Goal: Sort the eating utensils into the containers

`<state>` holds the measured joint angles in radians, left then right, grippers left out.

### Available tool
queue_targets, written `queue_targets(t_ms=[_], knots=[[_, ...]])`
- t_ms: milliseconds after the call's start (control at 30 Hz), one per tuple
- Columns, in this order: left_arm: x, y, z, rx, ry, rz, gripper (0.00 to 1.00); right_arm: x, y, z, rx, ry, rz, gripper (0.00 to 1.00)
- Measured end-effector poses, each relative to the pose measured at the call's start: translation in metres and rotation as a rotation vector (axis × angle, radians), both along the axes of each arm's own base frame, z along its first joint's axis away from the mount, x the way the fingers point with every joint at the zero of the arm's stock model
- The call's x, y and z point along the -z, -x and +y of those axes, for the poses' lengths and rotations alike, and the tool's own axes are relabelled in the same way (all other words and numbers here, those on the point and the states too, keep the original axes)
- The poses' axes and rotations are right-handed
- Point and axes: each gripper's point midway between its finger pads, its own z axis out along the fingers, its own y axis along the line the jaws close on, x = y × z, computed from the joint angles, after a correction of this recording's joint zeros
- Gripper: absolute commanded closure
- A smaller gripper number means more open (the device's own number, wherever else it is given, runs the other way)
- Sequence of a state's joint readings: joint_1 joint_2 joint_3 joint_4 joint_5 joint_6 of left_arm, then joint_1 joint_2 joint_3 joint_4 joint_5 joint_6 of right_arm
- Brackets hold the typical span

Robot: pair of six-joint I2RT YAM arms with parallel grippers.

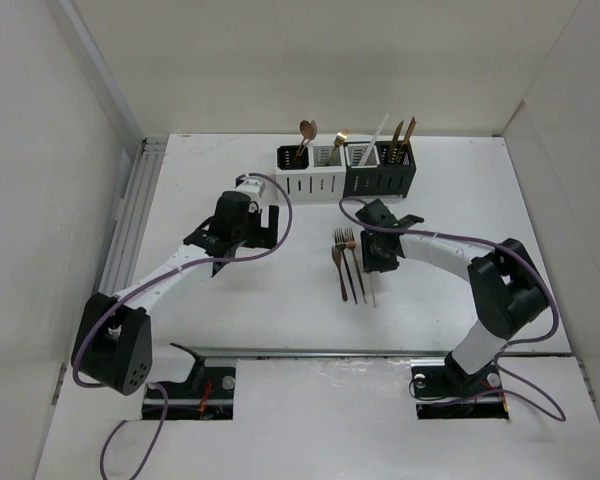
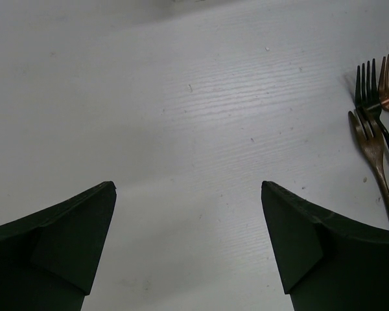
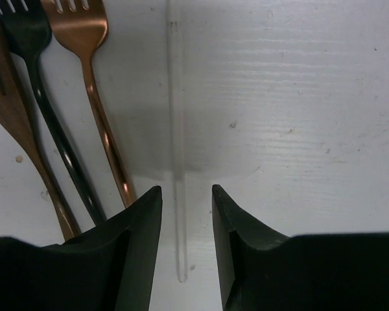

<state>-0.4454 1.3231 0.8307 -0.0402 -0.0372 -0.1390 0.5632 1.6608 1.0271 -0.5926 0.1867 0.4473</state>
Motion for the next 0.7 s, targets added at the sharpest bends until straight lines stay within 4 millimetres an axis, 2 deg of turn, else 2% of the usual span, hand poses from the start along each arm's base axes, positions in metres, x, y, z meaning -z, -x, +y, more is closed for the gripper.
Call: queue_targets(t_ms=[133, 267, 300, 333, 400, 533, 700], knots=[[-0.004, 0.002, 0.000, 0.002, 0.007, -0.009, 0.06, 0.003, 0.001, 0.005, 0.018, -0.030, 0.004, 0.58], [-0.003, 0.004, 0.001, 0.002, 0.008, -0.011, 0.06, 0.014, 0.003, 0.008, 0.022, -0.020, 0.036, 0.61], [-0.002, 0.005, 0.002, 0.002, 0.007, -0.009, 0.06, 0.014, 0.002, 0.009, 0.020, -0.013, 0.042, 0.66], [-0.002, 0.005, 0.002, 0.001, 0.006, -0.008, 0.06, 0.014, 0.000, 0.011, 0.018, -0.011, 0.045, 0.81], [-0.001, 0.006, 0.002, 0.001, 0.006, -0.008, 0.05, 0.014, -0.006, 0.017, 0.011, -0.011, 0.042, 0.98], [-0.001, 0.005, 0.003, -0.002, 0.003, -0.009, 0.05, 0.013, -0.010, 0.020, 0.014, -0.012, 0.034, 1.00], [-0.001, 0.005, 0.004, -0.005, 0.001, -0.010, 0.05, 0.007, -0.011, 0.010, 0.051, 0.042, 0.012, 1.00]])
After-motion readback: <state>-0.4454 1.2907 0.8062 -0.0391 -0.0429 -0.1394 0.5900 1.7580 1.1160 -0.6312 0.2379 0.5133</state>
